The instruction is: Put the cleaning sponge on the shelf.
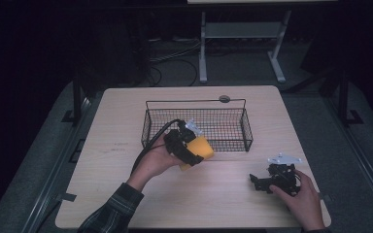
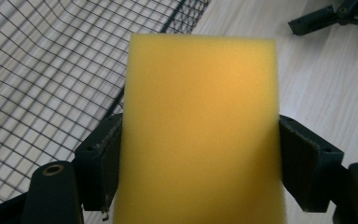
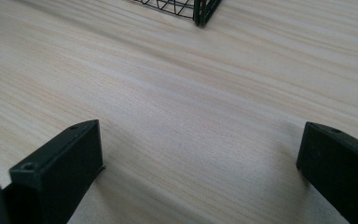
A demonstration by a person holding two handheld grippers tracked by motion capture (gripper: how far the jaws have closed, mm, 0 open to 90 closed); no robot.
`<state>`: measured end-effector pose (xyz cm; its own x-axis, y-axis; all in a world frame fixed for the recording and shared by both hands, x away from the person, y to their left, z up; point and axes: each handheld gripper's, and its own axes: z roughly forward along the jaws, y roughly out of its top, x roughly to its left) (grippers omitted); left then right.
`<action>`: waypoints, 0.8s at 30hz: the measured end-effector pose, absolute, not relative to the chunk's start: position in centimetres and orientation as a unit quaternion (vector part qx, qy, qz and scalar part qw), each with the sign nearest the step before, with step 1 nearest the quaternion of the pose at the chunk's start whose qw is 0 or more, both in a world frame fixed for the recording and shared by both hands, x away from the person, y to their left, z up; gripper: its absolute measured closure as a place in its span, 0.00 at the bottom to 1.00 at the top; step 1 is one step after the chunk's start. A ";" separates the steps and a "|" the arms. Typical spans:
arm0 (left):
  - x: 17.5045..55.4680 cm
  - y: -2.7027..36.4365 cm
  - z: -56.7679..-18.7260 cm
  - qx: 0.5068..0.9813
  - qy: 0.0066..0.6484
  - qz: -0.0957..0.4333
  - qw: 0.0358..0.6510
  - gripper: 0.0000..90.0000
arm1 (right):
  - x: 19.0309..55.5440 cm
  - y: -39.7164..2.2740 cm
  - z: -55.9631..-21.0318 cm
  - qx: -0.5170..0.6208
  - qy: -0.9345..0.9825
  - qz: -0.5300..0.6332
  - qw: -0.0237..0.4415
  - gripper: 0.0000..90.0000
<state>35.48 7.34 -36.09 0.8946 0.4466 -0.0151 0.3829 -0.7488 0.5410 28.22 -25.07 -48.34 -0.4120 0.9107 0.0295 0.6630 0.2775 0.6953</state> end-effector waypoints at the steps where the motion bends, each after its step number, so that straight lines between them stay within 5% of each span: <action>1: 35.5 7.3 -36.1 0.933 0.222 0.058 0.276 0.26 | 28.2 -25.1 -48.3 0.507 0.776 0.323 0.192 0.00; 24: 39.7 10.5 -34.1 0.920 0.271 0.093 0.267 0.27 | 28.2 -25.1 -48.3 0.508 0.775 0.322 0.193 0.00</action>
<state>39.69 10.46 -34.06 0.8360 0.5481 0.0256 0.4491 -0.7103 0.5420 28.22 -25.07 -48.34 -0.4100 0.9116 0.0281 0.6629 0.2767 0.6957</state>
